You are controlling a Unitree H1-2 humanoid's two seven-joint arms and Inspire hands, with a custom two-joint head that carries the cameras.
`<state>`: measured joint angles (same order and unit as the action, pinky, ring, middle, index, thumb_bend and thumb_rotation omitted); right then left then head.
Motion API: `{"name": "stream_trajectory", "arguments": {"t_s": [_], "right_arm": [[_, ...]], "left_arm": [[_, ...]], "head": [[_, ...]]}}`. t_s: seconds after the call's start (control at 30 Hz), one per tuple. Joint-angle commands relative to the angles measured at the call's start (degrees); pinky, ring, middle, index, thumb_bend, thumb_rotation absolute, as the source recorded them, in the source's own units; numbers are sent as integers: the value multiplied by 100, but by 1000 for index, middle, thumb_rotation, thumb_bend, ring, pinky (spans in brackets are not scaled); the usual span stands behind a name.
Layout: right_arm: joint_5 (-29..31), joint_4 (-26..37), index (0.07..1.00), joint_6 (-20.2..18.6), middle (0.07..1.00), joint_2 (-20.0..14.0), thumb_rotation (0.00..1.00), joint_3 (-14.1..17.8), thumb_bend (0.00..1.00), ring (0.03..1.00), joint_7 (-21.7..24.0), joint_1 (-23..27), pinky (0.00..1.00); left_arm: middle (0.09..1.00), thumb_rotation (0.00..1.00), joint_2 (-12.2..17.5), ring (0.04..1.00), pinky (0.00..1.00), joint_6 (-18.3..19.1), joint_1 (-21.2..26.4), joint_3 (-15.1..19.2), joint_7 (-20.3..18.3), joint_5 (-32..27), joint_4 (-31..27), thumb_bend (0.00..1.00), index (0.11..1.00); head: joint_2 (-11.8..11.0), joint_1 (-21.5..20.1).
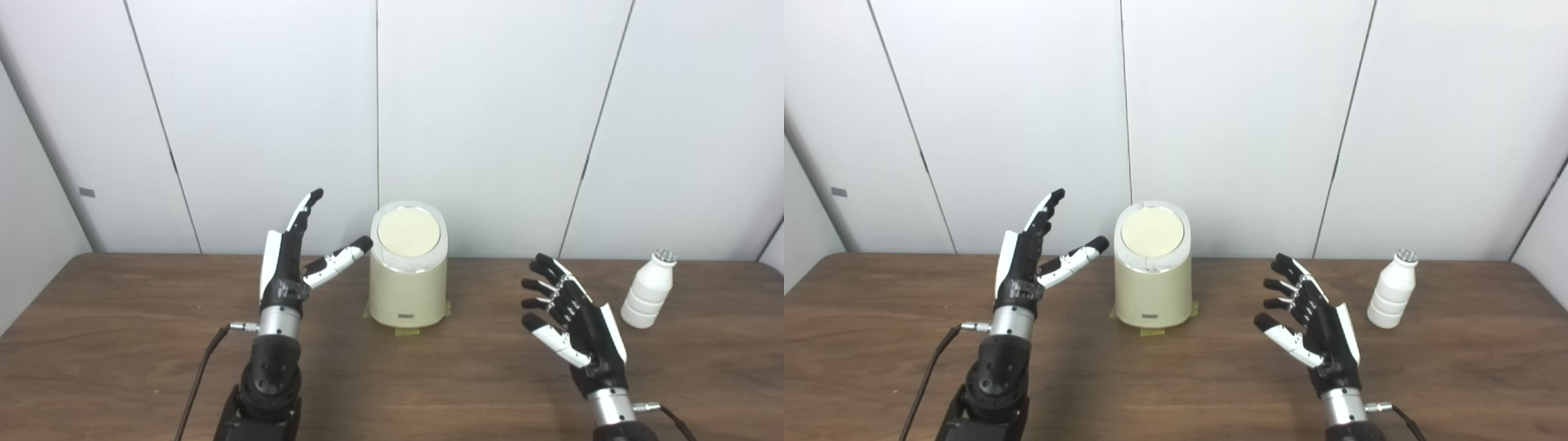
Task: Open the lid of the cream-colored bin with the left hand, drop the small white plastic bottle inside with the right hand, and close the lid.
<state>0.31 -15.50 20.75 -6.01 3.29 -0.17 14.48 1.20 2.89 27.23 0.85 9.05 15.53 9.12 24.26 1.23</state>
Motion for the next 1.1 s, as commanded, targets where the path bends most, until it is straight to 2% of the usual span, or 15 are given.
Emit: {"name": "stream_trajectory", "arguments": {"t_s": [0.0,0.2,0.3,0.4,0.6,0.87,1.07], "right_arm": [[-57,-219,862,161,847,15,526,-10,788,770,-29,-224,646],[-93,-165,856,145,840,24,526,-16,776,759,-14,-239,631],[28,-145,859,138,846,33,519,-2,774,769,49,-256,641],[31,-165,862,156,848,12,536,1,776,771,48,-255,644],[-35,-213,854,205,839,1,545,-21,783,758,23,-237,626],[-52,-211,846,199,834,17,539,-22,780,756,10,-229,624],[-43,-143,849,156,842,28,528,-37,766,758,31,-258,624]], "left_arm": [[997,412,32,1000,941,-14,479,-22,82,64,-104,927,980],[1000,426,5,1000,938,275,771,-115,27,94,-52,925,1000],[1000,429,62,997,902,360,909,-338,62,401,16,909,1000],[998,448,103,982,867,368,1034,-567,219,801,171,910,998],[994,404,86,994,818,383,1349,-755,621,1272,708,915,985],[1000,373,144,1000,876,464,1625,-944,912,1645,1363,941,996],[1000,334,133,1000,874,544,1705,-1021,1046,1774,1586,898,994]], "head": [[7,6],[14,4],[15,-7],[28,-2],[41,-14],[41,-19],[55,-32]]}}
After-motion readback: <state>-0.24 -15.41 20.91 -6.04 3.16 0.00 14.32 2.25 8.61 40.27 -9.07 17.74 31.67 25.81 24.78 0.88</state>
